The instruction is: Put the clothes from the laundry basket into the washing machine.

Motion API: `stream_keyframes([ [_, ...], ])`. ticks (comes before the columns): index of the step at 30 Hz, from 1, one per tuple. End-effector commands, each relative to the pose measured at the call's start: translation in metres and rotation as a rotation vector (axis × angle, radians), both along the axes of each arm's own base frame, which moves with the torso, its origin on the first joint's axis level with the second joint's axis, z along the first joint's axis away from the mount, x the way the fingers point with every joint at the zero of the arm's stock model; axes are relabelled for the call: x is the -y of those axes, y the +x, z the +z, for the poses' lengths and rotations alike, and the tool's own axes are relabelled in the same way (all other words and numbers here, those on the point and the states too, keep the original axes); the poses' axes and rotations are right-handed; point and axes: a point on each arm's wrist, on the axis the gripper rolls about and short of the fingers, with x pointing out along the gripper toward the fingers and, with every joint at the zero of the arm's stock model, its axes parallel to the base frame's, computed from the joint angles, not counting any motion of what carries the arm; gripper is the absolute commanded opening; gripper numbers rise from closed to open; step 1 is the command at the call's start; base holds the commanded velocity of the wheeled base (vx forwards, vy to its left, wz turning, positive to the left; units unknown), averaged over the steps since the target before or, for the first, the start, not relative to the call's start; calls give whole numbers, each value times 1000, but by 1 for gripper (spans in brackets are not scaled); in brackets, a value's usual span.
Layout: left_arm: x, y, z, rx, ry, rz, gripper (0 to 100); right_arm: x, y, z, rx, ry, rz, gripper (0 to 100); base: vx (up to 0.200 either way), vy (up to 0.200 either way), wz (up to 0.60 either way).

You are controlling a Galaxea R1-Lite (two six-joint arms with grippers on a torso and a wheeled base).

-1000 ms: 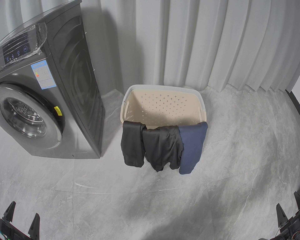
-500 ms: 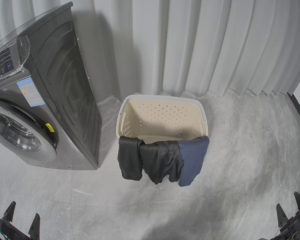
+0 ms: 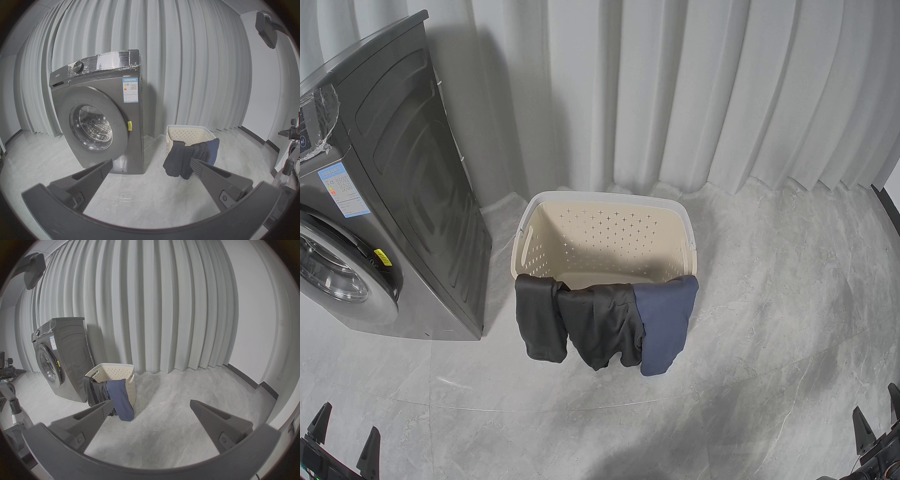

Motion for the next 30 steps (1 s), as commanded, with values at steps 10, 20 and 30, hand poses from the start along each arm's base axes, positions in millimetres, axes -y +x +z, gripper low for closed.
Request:
stream_keyframes([
  [10,0,0,-5,-1,-2,3,100,0,1,-5,-8,0,1,100,180,0,0],
  [20,0,0,-5,0,-2,3,100,0,1,-5,-8,0,1,100,200,0,0],
  [30,0,0,-5,-1,-1,1,100,0,1,-5,-8,1,1,100,40,-40,0],
])
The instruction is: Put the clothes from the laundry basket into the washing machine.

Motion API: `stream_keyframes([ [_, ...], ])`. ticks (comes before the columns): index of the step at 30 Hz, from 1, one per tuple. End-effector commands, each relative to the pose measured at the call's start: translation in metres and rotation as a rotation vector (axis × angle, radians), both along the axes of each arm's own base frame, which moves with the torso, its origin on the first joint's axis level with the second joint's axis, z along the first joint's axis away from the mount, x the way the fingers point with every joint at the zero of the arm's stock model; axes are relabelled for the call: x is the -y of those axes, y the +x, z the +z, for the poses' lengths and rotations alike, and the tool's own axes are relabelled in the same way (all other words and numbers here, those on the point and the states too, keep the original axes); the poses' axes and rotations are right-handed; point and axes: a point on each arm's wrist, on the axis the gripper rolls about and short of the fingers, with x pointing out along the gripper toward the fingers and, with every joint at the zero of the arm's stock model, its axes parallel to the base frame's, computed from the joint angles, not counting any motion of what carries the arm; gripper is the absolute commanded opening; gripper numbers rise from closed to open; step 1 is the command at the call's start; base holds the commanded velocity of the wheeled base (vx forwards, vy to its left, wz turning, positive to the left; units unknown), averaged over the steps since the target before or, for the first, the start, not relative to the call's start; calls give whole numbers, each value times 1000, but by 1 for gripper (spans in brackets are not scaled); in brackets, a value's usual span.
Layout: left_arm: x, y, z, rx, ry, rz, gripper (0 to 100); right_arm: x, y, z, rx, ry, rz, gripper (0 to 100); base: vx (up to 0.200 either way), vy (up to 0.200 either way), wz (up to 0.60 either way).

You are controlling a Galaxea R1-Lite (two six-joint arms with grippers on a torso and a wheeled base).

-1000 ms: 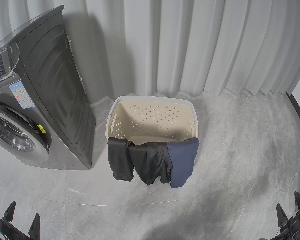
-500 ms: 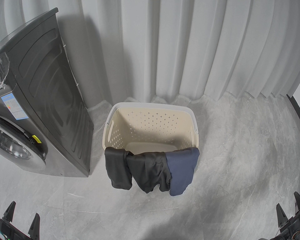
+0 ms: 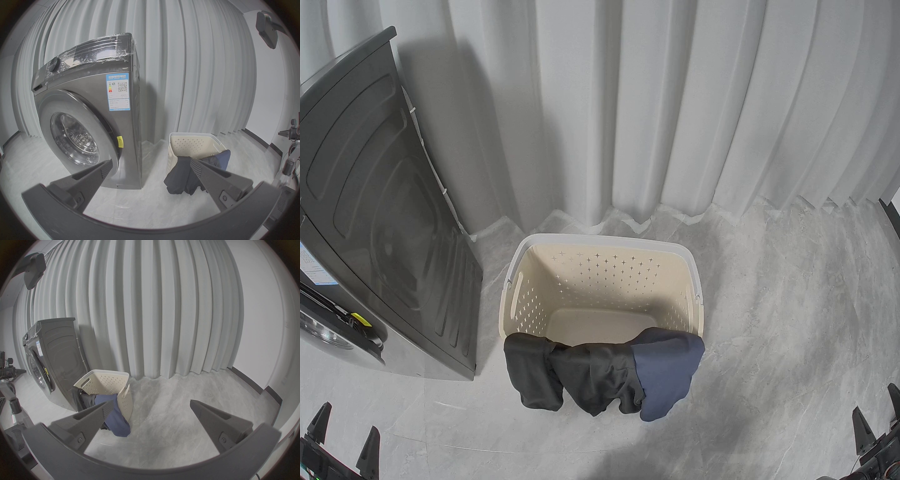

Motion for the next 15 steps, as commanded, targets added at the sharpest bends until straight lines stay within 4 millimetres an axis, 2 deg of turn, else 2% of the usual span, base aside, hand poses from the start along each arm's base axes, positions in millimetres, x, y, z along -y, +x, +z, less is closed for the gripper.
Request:
stream_keyframes([
  [1,0,0,-5,-1,-2,0,100,0,0,-5,-7,0,0,100,0,-200,0],
  [4,0,0,-5,-1,0,0,100,0,0,-5,-7,0,0,100,0,-200,0],
  [15,0,0,-5,0,-2,0,100,0,0,-5,-7,0,0,100,0,0,0],
])
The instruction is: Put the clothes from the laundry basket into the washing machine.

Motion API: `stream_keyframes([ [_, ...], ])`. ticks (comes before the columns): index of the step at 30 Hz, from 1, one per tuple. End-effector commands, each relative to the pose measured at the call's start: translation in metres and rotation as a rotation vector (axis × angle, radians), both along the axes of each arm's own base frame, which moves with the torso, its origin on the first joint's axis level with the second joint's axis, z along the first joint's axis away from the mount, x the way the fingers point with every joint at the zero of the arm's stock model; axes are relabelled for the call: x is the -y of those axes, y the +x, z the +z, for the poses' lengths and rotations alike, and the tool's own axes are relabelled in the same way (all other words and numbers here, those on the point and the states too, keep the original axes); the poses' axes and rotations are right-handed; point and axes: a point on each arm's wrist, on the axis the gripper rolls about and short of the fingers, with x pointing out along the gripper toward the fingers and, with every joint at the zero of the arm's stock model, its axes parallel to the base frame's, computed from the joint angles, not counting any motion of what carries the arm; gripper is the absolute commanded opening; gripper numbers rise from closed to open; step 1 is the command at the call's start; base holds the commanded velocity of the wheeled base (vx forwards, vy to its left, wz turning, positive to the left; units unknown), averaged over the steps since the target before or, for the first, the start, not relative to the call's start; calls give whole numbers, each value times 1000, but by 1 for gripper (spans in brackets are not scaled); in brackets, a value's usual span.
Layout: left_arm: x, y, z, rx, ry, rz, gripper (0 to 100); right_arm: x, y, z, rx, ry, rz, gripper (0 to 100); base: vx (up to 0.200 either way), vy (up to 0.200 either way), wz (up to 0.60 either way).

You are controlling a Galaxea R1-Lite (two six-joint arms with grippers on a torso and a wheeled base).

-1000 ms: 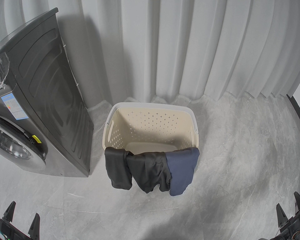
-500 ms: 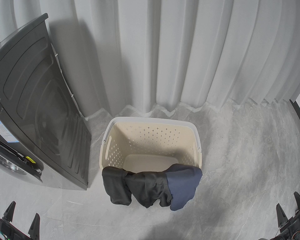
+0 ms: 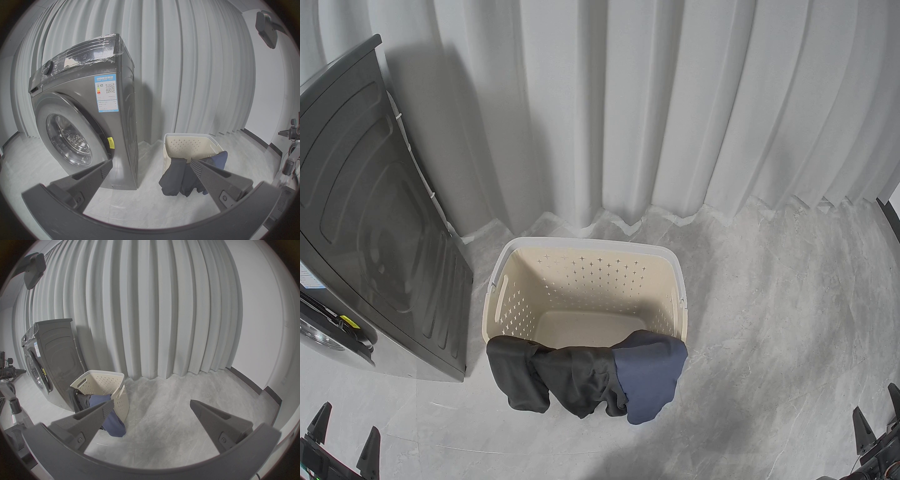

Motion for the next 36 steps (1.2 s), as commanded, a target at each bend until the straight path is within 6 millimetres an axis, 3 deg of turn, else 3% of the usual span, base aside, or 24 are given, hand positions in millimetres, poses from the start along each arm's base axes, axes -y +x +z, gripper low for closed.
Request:
stream_keyframes([
  [1,0,0,-5,0,-1,-2,100,0,0,-5,-7,0,0,100,0,0,0],
  [10,0,0,-5,0,-1,-2,100,0,0,-5,-7,2,0,100,200,0,0],
  [16,0,0,-5,0,-1,-2,100,0,0,-5,-6,0,0,100,0,0,0],
  [28,0,0,-5,0,-1,-2,100,0,0,-5,-7,2,0,100,200,0,0],
  [36,0,0,-5,0,-1,-3,100,0,0,-5,-7,0,0,100,50,0,0],
])
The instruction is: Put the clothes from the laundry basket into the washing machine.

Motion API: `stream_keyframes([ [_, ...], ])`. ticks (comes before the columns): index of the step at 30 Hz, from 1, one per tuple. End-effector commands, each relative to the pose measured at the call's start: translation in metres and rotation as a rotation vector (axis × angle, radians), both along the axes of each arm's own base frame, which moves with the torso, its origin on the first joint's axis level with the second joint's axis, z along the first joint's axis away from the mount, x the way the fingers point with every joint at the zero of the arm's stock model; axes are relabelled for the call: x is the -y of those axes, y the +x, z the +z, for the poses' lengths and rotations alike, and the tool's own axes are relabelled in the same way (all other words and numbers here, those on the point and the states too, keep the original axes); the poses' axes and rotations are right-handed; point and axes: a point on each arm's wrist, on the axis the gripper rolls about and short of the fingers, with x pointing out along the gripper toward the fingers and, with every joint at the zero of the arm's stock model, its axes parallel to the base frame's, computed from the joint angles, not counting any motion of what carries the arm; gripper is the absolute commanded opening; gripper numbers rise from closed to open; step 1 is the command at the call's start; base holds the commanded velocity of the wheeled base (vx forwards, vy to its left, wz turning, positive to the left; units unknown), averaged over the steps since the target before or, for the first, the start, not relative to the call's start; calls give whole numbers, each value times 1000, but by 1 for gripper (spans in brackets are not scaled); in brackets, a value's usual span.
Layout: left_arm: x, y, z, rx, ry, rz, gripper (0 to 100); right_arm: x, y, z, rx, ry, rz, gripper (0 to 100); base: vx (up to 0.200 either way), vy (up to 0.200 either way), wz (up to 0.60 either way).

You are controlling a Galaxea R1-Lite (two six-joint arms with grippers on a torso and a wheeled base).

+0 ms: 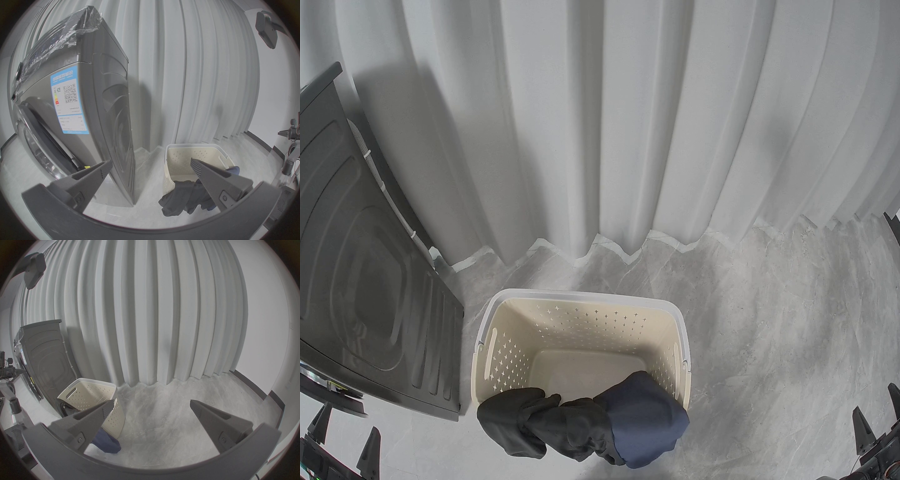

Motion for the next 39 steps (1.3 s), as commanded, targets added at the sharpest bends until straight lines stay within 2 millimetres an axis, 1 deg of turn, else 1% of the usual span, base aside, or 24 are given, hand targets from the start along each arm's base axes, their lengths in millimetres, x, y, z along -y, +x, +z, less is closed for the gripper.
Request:
stream_keyframes([
  [1,0,0,-5,0,-1,2,100,0,0,-5,-7,0,1,100,200,0,0],
  [4,0,0,-5,0,-1,2,100,0,0,-5,-7,0,1,100,200,0,0],
  [13,0,0,-5,0,-1,2,100,0,0,-5,-7,0,1,100,0,0,0],
  [19,0,0,-5,0,-1,0,100,0,0,-5,-7,0,1,100,200,0,0],
  [25,0,0,-5,0,1,0,100,0,0,-5,-7,0,1,100,0,0,0],
  [34,0,0,-5,0,-1,0,100,0,0,-5,-7,0,1,100,200,0,0],
  [39,0,0,-5,0,-1,0,100,0,0,-5,-7,0,1,100,0,0,0],
])
